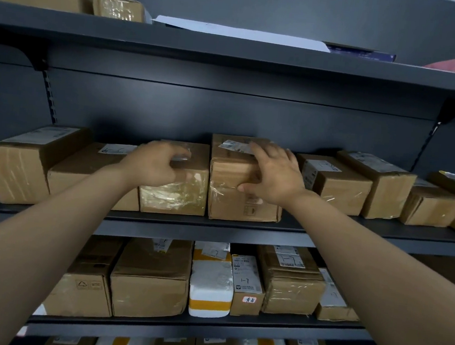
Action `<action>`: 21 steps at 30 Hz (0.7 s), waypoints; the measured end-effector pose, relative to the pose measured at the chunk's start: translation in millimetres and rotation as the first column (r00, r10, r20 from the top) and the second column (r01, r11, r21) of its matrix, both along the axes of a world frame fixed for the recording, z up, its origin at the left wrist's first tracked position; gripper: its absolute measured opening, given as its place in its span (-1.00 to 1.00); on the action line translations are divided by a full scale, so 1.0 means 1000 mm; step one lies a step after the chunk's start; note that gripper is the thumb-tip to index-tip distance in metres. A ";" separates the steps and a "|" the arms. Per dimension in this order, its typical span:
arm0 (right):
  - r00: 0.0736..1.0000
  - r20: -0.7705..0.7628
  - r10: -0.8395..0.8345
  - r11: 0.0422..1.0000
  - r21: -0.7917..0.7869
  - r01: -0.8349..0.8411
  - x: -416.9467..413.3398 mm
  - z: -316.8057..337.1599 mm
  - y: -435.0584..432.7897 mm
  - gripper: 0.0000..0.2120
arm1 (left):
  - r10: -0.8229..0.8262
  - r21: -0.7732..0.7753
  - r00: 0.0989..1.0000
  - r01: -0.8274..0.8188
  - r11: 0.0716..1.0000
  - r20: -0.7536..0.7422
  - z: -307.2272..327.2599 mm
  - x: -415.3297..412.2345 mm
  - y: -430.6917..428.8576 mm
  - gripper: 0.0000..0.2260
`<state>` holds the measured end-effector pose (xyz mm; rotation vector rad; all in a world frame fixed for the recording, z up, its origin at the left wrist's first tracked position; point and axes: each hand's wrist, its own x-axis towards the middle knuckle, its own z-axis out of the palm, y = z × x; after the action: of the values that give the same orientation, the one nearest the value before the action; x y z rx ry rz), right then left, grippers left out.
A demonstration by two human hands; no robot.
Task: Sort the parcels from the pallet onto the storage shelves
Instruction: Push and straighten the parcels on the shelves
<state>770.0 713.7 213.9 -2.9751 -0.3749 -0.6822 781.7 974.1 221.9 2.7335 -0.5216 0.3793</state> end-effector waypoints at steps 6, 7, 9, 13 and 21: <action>0.988 0.016 -0.154 0.988 0.007 0.154 -0.012 0.011 -0.087 -0.14 | -0.011 -0.059 0.979 0.023 0.998 0.203 0.035 -0.009 -0.083 -0.57; 0.983 -0.001 -0.184 0.983 0.004 0.184 -0.013 0.012 -0.106 -0.16 | -0.006 -0.036 0.976 0.014 0.999 0.217 0.040 -0.009 -0.100 -0.58; 0.968 -0.053 -0.244 0.970 -0.004 0.244 -0.015 0.015 -0.144 -0.18 | 0.006 0.057 0.971 -0.020 0.998 0.238 0.047 -0.008 -0.135 -0.59; 0.943 -0.120 -0.311 0.950 -0.063 0.305 -0.012 0.015 -0.218 -0.14 | -0.016 0.202 0.959 -0.043 0.978 0.284 0.042 -0.005 -0.211 -0.59; 0.952 -0.175 -0.253 0.966 -0.095 0.239 0.017 0.005 -0.325 -0.10 | -0.010 0.379 0.990 -0.044 0.924 0.138 0.000 0.028 -0.335 -0.51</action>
<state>787.2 388.7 218.7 -3.1524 -0.0148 -0.4086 809.5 638.6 222.3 3.1035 -0.6701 0.5230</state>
